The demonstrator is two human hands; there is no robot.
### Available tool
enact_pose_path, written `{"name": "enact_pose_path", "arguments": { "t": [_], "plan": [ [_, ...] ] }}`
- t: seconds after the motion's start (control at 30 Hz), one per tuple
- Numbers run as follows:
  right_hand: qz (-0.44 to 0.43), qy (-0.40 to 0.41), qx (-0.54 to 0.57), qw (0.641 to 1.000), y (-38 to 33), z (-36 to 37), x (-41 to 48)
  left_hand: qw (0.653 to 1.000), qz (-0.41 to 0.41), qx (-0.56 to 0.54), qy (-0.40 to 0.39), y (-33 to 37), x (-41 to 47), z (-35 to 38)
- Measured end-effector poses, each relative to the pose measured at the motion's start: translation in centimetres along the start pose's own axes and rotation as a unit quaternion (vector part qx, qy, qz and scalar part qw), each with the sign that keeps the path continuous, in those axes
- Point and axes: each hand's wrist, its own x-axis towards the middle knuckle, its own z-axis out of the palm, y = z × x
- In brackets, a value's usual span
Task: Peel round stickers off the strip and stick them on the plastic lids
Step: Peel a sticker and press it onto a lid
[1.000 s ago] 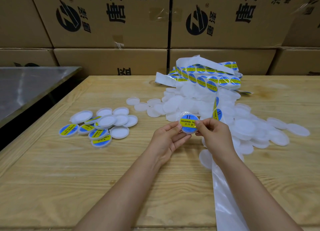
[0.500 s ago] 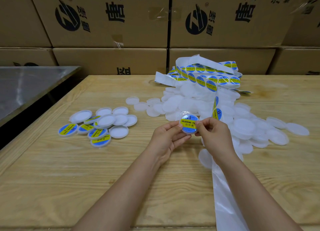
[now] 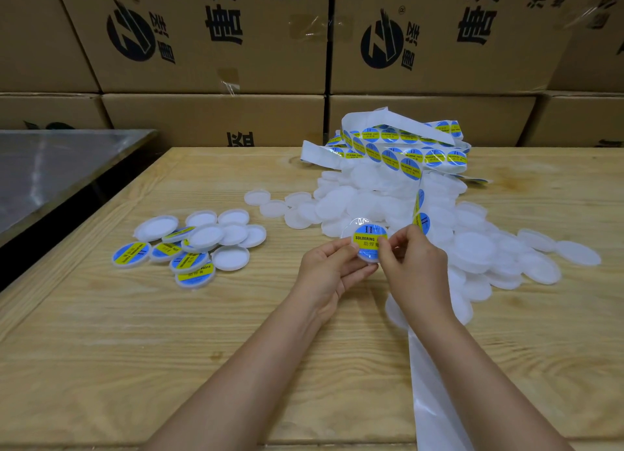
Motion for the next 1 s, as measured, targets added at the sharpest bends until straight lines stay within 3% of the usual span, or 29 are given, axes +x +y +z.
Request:
{"name": "enact_pose_path", "arguments": {
  "t": [0.5, 0.8, 1.0],
  "plan": [
    [0.013, 0.042, 0.083, 0.996, -0.33, 0.22, -0.34, 0.999, 0.009, -0.037, -0.018, 0.05, -0.31, 0.15],
    [0.081, 0.100, 0.125, 0.984, 0.04, -0.06, 0.02, 0.994, 0.065, 0.072, -0.045, -0.32, -0.76, 0.56],
    [0.105, 0.032, 0.176, 0.978, -0.28, 0.52, -0.23, 0.992, 0.095, 0.068, -0.038, -0.23, -0.63, 0.21]
  ]
}}
